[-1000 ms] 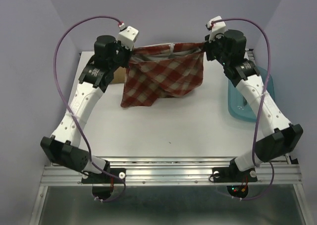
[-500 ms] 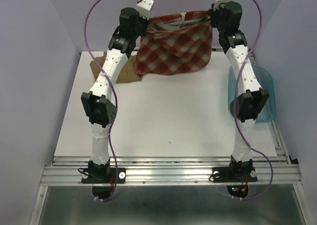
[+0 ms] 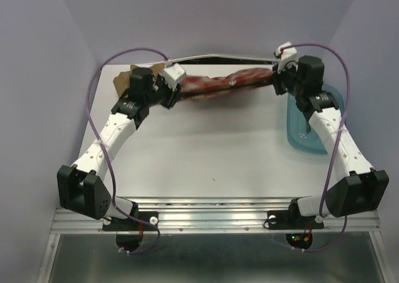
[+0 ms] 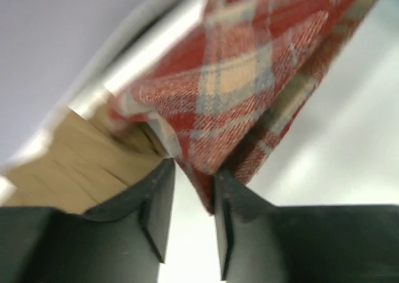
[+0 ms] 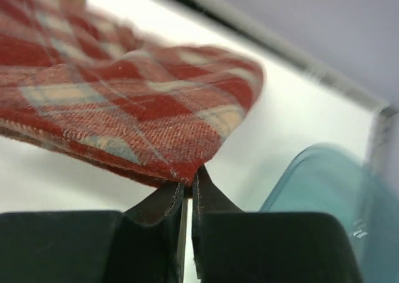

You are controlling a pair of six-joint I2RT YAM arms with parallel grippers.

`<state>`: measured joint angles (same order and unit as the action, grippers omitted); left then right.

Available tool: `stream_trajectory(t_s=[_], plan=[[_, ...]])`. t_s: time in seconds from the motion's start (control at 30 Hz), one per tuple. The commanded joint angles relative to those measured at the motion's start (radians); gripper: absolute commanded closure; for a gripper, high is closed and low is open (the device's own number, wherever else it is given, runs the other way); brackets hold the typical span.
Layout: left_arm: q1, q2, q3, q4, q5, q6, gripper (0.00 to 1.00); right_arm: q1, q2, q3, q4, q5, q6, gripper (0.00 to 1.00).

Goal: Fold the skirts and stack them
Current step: Flatten the skirt out

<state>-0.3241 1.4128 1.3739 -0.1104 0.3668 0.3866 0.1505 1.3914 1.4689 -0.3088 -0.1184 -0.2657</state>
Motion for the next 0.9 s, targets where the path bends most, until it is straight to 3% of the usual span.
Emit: stream_trajectory(t_s=[0.0,0.03,0.07,0.17,0.23,0.33,0.43,0.57,0.6,0.67,0.87], plan=[[0.037,-0.017,-0.307,-0.26,0.124,0.17,0.47,-0.049,-0.046,-0.255,-0.333,-0.155,-0.228,0.76],[0.037,-0.07,-0.349,-0.297,0.164,0.257,0.44,-0.04,-0.066,-0.286,-0.399,-0.2,-0.315,0.67],[0.037,-0.105,-0.419,-0.372,0.179,0.303,0.31,-0.04,-0.099,-0.329,-0.544,-0.301,-0.373,0.41],[0.037,-0.239,-0.476,-0.484,0.189,0.417,0.21,-0.029,-0.141,-0.357,-0.715,-0.375,-0.506,0.1],[0.037,-0.288,-0.448,-0.566,0.193,0.457,0.18,-0.029,-0.157,-0.322,-0.866,-0.417,-0.544,0.0],[0.037,-0.301,-0.405,-0.61,0.19,0.446,0.18,-0.029,-0.161,-0.239,-0.912,-0.46,-0.544,0.0],[0.037,-0.281,-0.381,-0.499,0.146,0.341,0.19,-0.029,-0.147,-0.24,-0.769,-0.431,-0.376,0.02],[0.037,-0.161,-0.349,-0.302,0.031,0.086,0.31,-0.029,-0.011,-0.254,-0.555,-0.38,-0.248,0.23],[0.036,-0.126,-0.331,-0.284,0.023,0.027,0.41,-0.029,0.029,-0.245,-0.5,-0.356,-0.239,0.33],[0.036,-0.026,-0.277,-0.25,0.03,-0.018,0.48,-0.029,0.147,-0.21,-0.42,-0.334,-0.187,0.43],[-0.029,0.139,-0.177,-0.229,0.001,-0.075,0.52,-0.029,0.362,-0.15,-0.279,-0.29,-0.144,0.6]])
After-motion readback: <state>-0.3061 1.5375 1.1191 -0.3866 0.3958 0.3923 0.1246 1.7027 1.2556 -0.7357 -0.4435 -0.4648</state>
